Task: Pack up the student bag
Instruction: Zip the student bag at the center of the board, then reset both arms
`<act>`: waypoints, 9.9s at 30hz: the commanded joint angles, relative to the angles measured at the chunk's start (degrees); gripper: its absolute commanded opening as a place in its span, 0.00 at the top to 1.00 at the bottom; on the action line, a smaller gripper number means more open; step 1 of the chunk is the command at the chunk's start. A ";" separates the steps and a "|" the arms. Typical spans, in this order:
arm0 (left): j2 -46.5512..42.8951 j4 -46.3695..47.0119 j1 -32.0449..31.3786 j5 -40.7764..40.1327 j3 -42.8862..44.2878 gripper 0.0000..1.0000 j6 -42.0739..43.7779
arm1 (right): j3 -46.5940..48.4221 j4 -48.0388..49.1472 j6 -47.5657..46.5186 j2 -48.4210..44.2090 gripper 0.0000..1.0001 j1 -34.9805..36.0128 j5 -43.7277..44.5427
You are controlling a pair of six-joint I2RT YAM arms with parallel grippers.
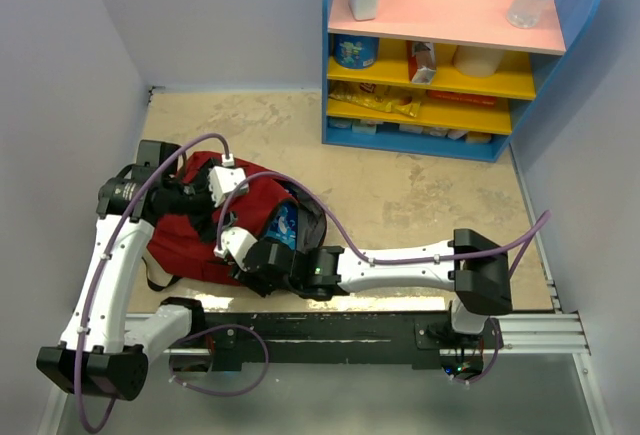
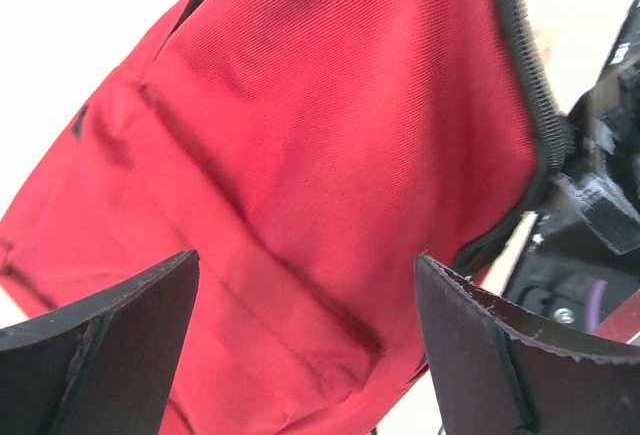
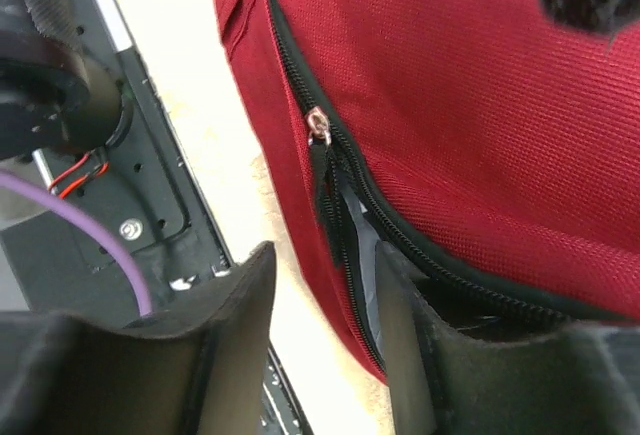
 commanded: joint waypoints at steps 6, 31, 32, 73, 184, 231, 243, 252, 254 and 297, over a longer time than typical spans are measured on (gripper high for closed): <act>-5.19 -5.57 -0.37 -4.82 -2.41 0.13 5.10 | -0.28 5.89 5.45 -1.31 0.88 -7.90 -4.43; -0.60 -5.57 4.20 10.45 -6.81 0.00 6.50 | -12.06 13.45 11.96 -14.49 1.00 -11.78 -5.66; -2.80 -5.48 4.20 11.33 -6.64 0.00 9.81 | -12.32 13.10 12.31 -14.84 1.00 -11.69 -5.66; -10.73 19.57 -20.32 -7.20 -28.96 1.00 3.34 | -22.25 8.46 23.48 -24.33 1.00 -9.67 -6.01; 3.07 18.78 -25.86 2.55 -14.54 0.04 -5.01 | -12.94 -4.38 -21.70 -14.23 0.37 -36.30 -48.11; 6.67 21.17 -31.31 -1.93 -18.76 1.00 -5.19 | -15.58 -4.74 -6.34 -20.65 1.00 -36.47 -35.24; 6.76 9.22 -32.54 0.26 -17.88 1.00 3.16 | -4.34 -4.66 -2.80 -13.00 1.00 -43.77 -17.61; 4.56 -4.58 -34.03 5.98 -15.07 1.00 17.57 | 6.64 -3.77 -4.91 -1.50 1.00 -43.86 -20.77; 4.04 -5.48 -34.47 6.94 -14.20 1.00 18.03 | 9.37 -5.53 -5.70 2.81 1.00 -43.94 -21.56; 10.21 32.56 0.06 -7.28 3.40 0.00 -25.65 | -5.90 -3.42 13.02 -15.98 0.02 -52.38 -17.18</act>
